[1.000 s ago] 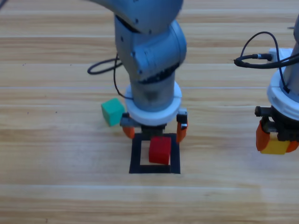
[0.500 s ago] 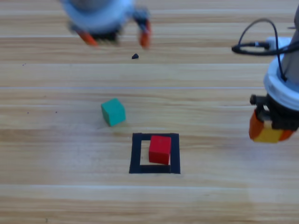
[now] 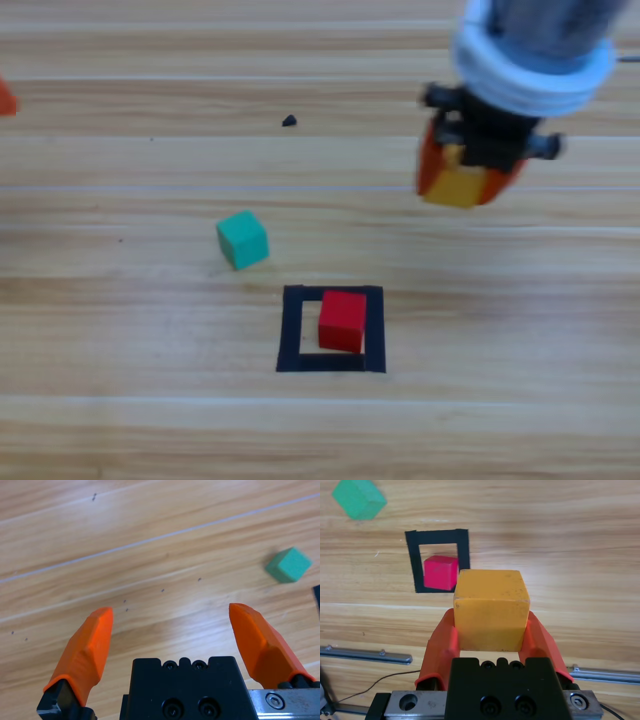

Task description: Stack the blocks in the rectangular block: red at the bottom, yellow in the middle, green on top

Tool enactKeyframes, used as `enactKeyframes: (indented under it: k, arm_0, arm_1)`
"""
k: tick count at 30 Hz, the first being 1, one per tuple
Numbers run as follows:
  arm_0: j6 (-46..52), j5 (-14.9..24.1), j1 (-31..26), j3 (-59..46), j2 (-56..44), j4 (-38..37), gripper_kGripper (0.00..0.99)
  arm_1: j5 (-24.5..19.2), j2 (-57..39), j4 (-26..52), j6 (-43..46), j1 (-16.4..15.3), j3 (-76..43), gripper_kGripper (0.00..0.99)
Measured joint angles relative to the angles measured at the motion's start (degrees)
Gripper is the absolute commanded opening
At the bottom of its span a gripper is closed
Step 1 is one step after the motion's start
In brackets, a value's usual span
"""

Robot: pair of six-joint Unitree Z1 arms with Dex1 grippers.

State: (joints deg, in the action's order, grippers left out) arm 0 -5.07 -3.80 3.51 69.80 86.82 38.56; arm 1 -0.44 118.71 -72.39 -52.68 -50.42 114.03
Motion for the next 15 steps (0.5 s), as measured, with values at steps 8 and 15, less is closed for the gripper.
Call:
enactKeyframes:
  k: [8, 15]
  arm_0:
    - [-1.7, -1.3, -3.0, -3.7, 0.0, -1.0, 0.990]
    - [-9.4, -9.7, -3.4, -4.6, 4.3, -1.0, 0.990]
  arm_1:
    - [0.3, 11.5, -5.2, -0.1, -2.8, 12.3, 0.020]
    - [0.3, 16.0, -6.5, -0.3, -2.9, 15.4, 0.020]
